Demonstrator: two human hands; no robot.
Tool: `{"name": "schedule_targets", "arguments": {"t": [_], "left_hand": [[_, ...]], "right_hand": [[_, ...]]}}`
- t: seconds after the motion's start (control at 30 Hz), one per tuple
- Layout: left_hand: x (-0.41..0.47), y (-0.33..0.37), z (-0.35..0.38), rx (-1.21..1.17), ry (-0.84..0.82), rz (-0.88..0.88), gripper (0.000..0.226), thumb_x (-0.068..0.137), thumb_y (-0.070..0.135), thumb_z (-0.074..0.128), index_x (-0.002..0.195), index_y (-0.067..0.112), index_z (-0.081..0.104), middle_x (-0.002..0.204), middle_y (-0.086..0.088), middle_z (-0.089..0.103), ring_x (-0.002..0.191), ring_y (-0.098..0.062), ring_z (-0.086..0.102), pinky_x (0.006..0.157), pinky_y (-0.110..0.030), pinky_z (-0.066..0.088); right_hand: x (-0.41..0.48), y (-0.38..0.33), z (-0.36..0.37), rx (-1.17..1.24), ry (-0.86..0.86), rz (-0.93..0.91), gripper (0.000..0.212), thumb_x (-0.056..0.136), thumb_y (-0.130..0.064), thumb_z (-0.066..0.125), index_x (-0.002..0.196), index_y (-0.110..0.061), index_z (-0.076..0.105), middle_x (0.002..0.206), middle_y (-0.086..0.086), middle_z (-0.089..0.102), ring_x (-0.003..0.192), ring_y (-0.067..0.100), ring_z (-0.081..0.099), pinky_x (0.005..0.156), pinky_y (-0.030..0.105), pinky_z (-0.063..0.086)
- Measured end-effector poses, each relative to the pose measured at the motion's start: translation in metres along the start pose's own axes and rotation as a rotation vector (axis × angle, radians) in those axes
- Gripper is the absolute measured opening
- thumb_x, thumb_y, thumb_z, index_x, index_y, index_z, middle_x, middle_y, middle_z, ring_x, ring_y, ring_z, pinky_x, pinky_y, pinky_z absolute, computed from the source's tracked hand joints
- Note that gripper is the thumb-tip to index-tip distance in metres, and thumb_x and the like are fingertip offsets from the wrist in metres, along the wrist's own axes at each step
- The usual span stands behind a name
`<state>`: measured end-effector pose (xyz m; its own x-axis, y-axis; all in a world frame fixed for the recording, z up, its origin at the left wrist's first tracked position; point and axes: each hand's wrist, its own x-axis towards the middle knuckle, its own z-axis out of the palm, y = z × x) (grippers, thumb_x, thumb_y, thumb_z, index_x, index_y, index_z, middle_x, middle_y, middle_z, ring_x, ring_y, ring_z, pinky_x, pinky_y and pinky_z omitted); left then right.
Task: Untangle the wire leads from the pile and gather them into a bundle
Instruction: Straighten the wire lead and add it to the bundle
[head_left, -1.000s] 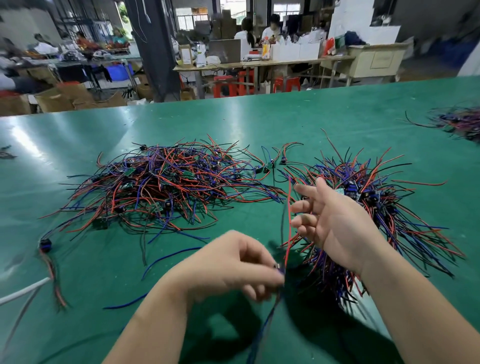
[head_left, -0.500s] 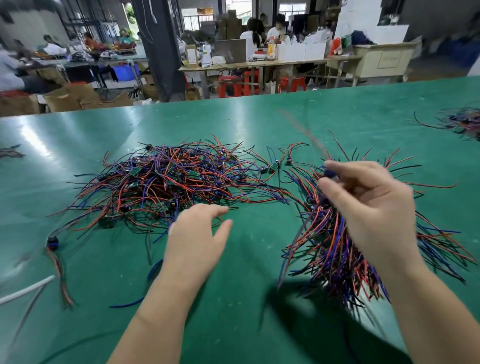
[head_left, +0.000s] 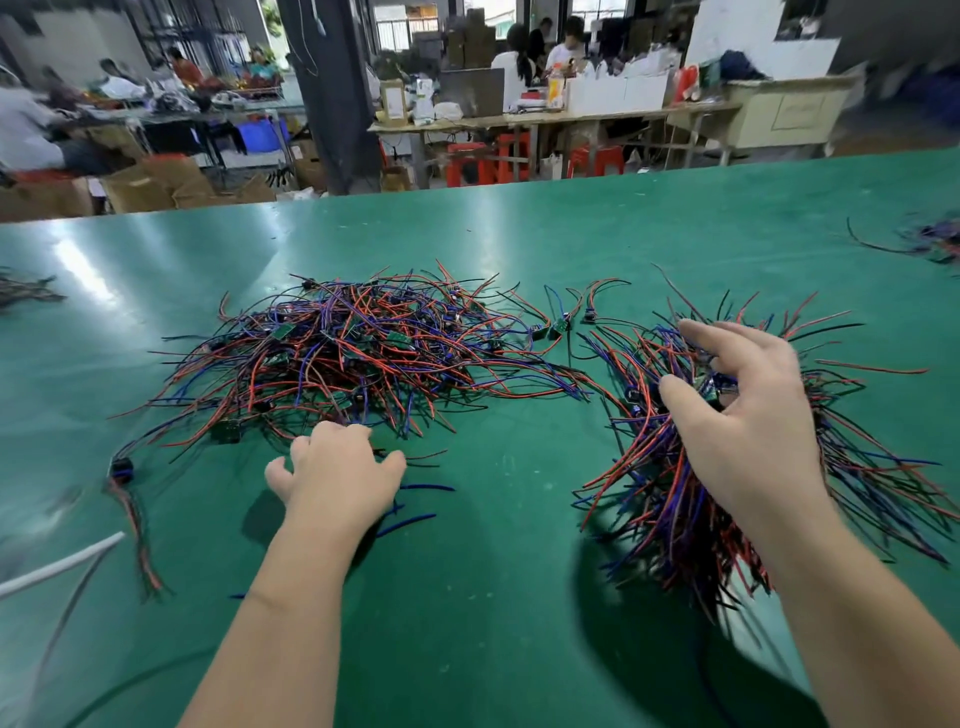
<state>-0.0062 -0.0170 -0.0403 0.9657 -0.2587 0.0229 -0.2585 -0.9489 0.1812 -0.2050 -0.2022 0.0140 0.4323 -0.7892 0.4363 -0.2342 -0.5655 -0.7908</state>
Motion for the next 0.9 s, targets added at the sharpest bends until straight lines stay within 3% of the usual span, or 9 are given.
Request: {"name": "schedule_targets", "arguments": {"t": [0.13,0.23,0.3,0.37,0.43,0.53,0.63,0.73,0.9], "left_hand": [[0.002,-0.002,-0.005,-0.435,0.029,-0.066,0.030,0.085,0.031,0.058,0.113,0.029,0.067,0.109,0.004,0.067,0.098,-0.022,0.056,0.098,-0.038,0.037],[-0.001,0.003,-0.009,-0.923,0.107,-0.067,0.025,0.083,0.015,0.065,0.106,0.019,0.073,0.083,0.006,0.072,0.066,-0.012,0.059,0.075,-0.026,0.049],[-0.005,0.011,-0.019,-1.363,0.158,-0.120,0.021,0.082,0.006,0.068,0.101,0.009,0.074,0.084,0.001,0.073,0.068,-0.006,0.060,0.068,-0.021,0.047],[-0.013,0.019,-0.032,-1.760,0.147,-0.123,0.011,0.081,0.002,0.070,0.090,0.007,0.075,0.073,0.000,0.073,0.067,-0.007,0.065,0.058,-0.017,0.050],[-0.026,0.025,-0.045,-1.933,0.021,-0.002,0.010,0.072,0.002,0.074,0.073,0.011,0.077,0.067,0.000,0.072,0.062,-0.007,0.067,0.053,-0.014,0.051],[-0.049,0.037,-0.050,-1.803,-0.256,0.279,0.018,0.050,0.015,0.079,0.068,0.015,0.078,0.068,-0.003,0.073,0.061,-0.008,0.067,0.053,-0.016,0.051],[-0.067,0.050,-0.044,-1.564,-0.445,0.461,0.016,0.053,0.015,0.078,0.069,0.016,0.079,0.066,-0.002,0.072,0.058,-0.008,0.064,0.055,-0.018,0.051],[-0.076,0.056,-0.037,-1.466,-0.573,0.545,0.013,0.056,0.013,0.077,0.068,0.018,0.078,0.066,0.002,0.070,0.061,-0.008,0.064,0.057,-0.019,0.053],[-0.076,0.056,-0.036,-1.456,-0.611,0.542,0.015,0.059,0.016,0.076,0.074,0.015,0.077,0.068,-0.006,0.071,0.064,-0.013,0.068,0.057,-0.023,0.054]], "right_hand": [[-0.003,-0.002,0.002,0.049,0.017,-0.011,0.039,0.084,-0.011,0.063,0.121,-0.024,0.063,0.123,-0.002,0.047,0.114,0.008,0.047,0.105,0.039,0.038],[-0.003,-0.001,0.004,0.088,0.062,-0.042,0.037,0.084,-0.007,0.062,0.115,-0.026,0.064,0.116,-0.003,0.051,0.106,0.007,0.051,0.099,0.031,0.043],[-0.006,-0.002,0.005,0.157,0.071,-0.060,0.040,0.084,-0.003,0.061,0.110,-0.033,0.062,0.109,-0.008,0.052,0.095,0.005,0.055,0.083,0.019,0.047],[-0.007,-0.002,0.007,0.294,0.032,-0.032,0.042,0.085,0.001,0.059,0.106,-0.036,0.060,0.106,-0.007,0.058,0.083,0.004,0.059,0.071,0.016,0.047],[-0.009,-0.003,0.010,0.442,-0.060,0.049,0.035,0.087,0.003,0.057,0.101,-0.028,0.064,0.092,-0.004,0.067,0.071,0.007,0.060,0.065,0.016,0.049],[-0.012,-0.009,0.013,0.767,-0.379,0.305,0.013,0.088,-0.013,0.059,0.098,-0.013,0.067,0.081,0.004,0.071,0.063,0.015,0.062,0.059,0.021,0.049],[-0.016,-0.013,0.015,0.960,-0.603,0.387,0.034,0.073,-0.027,0.062,0.100,-0.007,0.068,0.090,0.014,0.071,0.059,0.013,0.060,0.054,0.017,0.046],[-0.018,-0.014,0.013,0.999,-0.613,0.344,0.025,0.068,-0.019,0.065,0.090,-0.009,0.073,0.082,0.010,0.071,0.056,0.010,0.058,0.055,0.016,0.045],[-0.014,-0.008,0.012,0.972,-0.556,0.356,0.021,0.067,-0.012,0.066,0.087,-0.009,0.071,0.074,0.007,0.070,0.053,0.008,0.057,0.052,0.015,0.045]]}}
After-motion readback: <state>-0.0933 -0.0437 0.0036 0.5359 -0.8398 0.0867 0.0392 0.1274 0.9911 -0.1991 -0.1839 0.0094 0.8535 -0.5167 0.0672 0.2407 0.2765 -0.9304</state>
